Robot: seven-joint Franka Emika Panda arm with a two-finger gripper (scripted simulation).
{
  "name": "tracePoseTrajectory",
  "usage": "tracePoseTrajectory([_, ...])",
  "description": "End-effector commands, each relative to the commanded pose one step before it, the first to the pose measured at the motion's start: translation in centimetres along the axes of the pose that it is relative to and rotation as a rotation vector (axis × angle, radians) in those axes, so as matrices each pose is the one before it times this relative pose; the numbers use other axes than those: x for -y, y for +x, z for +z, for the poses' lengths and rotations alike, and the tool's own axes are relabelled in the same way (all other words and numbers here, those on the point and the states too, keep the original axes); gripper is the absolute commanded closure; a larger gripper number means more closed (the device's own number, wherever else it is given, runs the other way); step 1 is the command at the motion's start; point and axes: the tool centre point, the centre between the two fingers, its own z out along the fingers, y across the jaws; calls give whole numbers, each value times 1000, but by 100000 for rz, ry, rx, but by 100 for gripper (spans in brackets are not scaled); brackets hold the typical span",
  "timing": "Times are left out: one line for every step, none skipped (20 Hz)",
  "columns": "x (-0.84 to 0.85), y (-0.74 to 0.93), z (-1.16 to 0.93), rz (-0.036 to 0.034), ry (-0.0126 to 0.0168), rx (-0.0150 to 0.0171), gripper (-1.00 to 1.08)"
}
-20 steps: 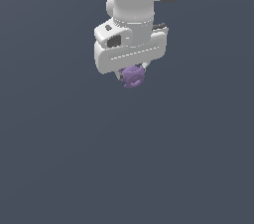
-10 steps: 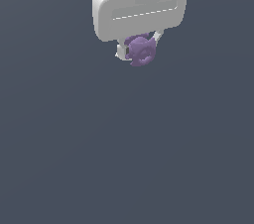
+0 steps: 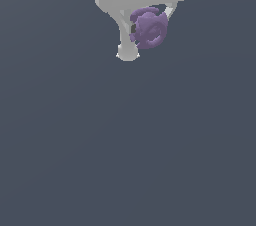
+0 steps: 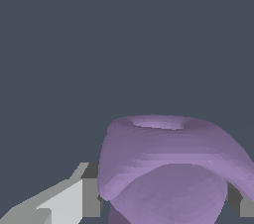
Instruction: Pick up the object and move it to a goal position.
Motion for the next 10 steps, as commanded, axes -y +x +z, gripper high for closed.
tracePoseTrajectory([74, 173, -770, 25, 22, 62, 108])
tracePoseTrajectory([21, 56, -223, 0, 0, 0, 108])
tracePoseTrajectory([18, 50, -193, 0, 0, 0, 108])
tracePoseTrajectory([15, 43, -164, 0, 0, 0, 108])
tracePoseTrajectory([12, 36, -137, 0, 0, 0, 108])
tracePoseTrajectory([10, 30, -111, 0, 0, 0, 108])
tracePoseTrajectory([7, 23, -85, 0, 0, 0, 108])
tracePoseTrajectory([5, 17, -60, 0, 0, 0, 108])
tracePoseTrajectory([3, 10, -36, 0, 0, 0, 108])
tracePoseTrajectory([1, 3, -12, 0, 0, 0, 108])
